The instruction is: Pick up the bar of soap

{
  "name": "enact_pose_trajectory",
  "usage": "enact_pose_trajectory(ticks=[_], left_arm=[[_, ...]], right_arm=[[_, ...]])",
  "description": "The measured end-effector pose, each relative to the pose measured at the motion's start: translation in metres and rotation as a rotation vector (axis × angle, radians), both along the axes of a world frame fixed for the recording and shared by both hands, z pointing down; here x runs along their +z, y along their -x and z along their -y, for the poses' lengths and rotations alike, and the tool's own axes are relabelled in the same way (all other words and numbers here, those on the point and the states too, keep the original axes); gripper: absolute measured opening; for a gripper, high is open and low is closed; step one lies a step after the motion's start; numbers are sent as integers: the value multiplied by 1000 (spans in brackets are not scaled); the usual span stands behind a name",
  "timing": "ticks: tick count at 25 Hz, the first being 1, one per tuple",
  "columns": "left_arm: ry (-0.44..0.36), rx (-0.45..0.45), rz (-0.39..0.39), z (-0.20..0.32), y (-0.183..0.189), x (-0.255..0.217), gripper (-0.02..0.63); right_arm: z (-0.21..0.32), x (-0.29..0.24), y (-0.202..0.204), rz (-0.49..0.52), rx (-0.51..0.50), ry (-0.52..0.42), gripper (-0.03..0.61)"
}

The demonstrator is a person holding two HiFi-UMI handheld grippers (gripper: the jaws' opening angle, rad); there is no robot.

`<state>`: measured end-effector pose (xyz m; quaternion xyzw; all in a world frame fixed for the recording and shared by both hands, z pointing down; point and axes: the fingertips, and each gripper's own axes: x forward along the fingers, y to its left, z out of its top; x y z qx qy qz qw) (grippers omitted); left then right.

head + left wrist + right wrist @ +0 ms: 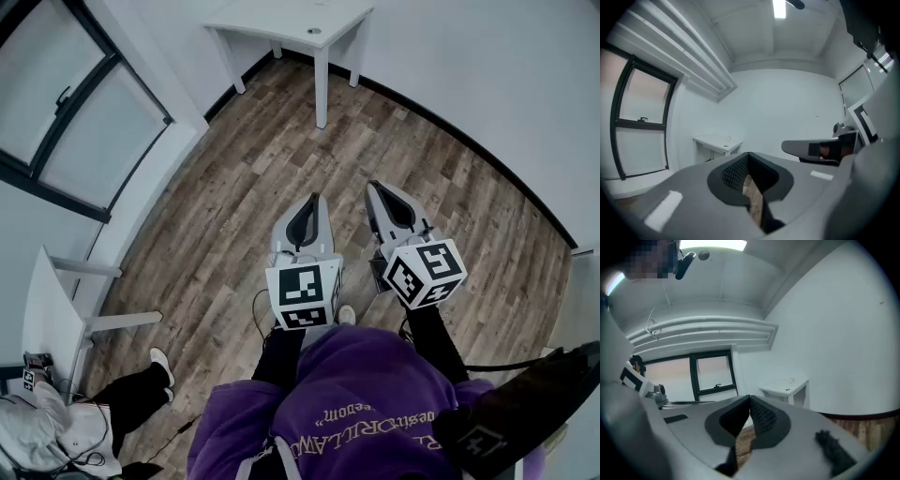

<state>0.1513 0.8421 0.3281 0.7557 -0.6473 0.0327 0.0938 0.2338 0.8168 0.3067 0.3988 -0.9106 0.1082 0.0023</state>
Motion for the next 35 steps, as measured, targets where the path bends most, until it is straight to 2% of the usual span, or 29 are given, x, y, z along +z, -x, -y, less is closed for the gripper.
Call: enact_pose_trajectory(ticks=[12,25,31,35], left_arm=[[42,8,-3,6,16,10,7],[55,12,-40,30,53,18,7],[126,-1,-73,42,65,49,7],[141,13,-83,67,63,59,6]], right_arm=[[6,3,18,-2,-1,6,8],[33,14,55,-1,-5,41,8],[44,40,53,-19,30,98,8],[71,50,49,-13,49,115,8]])
